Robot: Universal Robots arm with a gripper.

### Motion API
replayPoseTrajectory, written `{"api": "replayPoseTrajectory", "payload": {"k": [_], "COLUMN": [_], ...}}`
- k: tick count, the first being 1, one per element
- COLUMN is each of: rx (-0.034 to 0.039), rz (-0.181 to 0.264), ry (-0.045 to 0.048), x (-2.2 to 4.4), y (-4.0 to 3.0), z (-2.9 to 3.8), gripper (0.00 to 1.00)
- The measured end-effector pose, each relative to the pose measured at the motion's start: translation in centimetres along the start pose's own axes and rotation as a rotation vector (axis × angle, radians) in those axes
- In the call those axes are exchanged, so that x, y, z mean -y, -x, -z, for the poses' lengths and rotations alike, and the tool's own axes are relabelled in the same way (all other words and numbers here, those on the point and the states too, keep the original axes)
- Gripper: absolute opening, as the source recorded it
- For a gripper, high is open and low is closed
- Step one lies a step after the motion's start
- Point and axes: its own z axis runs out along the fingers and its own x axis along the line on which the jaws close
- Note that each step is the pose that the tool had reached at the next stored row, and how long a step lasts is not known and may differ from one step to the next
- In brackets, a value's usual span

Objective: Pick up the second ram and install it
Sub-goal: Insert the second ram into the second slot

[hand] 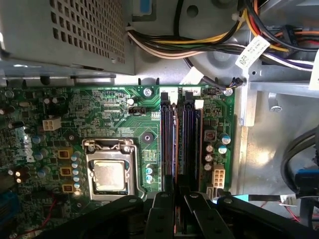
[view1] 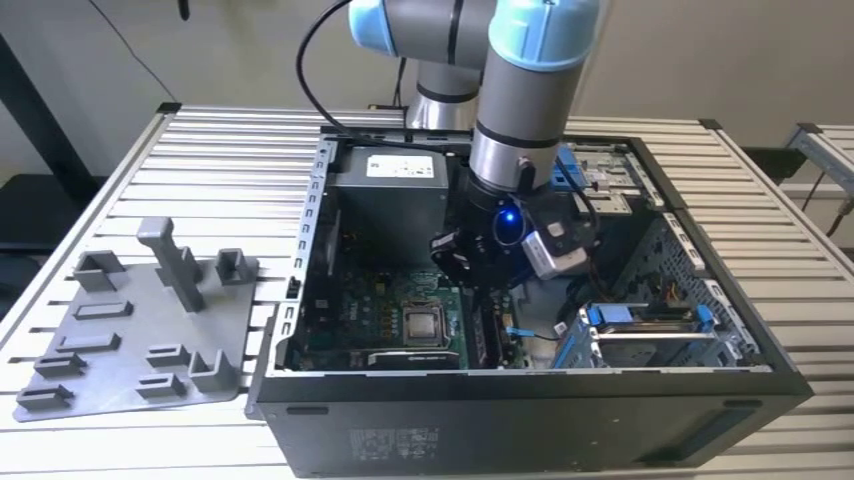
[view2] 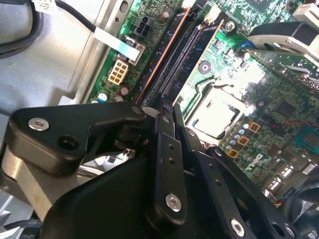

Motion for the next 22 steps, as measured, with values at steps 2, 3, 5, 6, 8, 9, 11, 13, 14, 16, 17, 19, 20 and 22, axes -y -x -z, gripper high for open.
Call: {"api": "replayPoseTrajectory", "payload": {"k": [2, 3, 5, 6, 8, 9, 11, 13, 14, 16, 17, 19, 20, 22], "rx": [-0.0035, -0.0044, -0.0048, -0.0048, -0.0049, -0.0049, -0.0049, -0.0052, -0.0053, -0.0057, -0.0058, -0.006, -0.0061, -0.0065], "rz": [-0.014, -0.019, -0.023, -0.023, -0.023, -0.023, -0.023, -0.023, -0.023, -0.023, -0.023, -0.023, -0.023, -0.023], "ry": [0.0002, 0.0003, 0.0004, 0.0005, 0.0, 0.0, -0.0001, -0.0005, -0.0008, -0.0023, -0.0031, -0.0043, -0.0046, -0.0052], "x": [0.0, 0.0, 0.0, -0.01, -0.03, -0.05, -0.08, -0.1, -0.12, -0.17, -0.2, -0.3, -0.34, -0.37], "y": [-0.01, -0.01, -0.01, 0.0, 0.0, 0.01, 0.01, 0.01, 0.01, 0.01, 0.01, 0.01, 0.01, 0.01], "z": [-0.02, -0.03, -0.07, -0.12, -0.2, -0.23, -0.29, -0.38, -0.43, -0.5, -0.53, -0.6, -0.64, -0.67], "gripper": [0.14, 0.14, 0.14, 0.14, 0.14, 0.14, 0.14, 0.14, 0.14, 0.14, 0.14, 0.14, 0.14, 0.14]}}
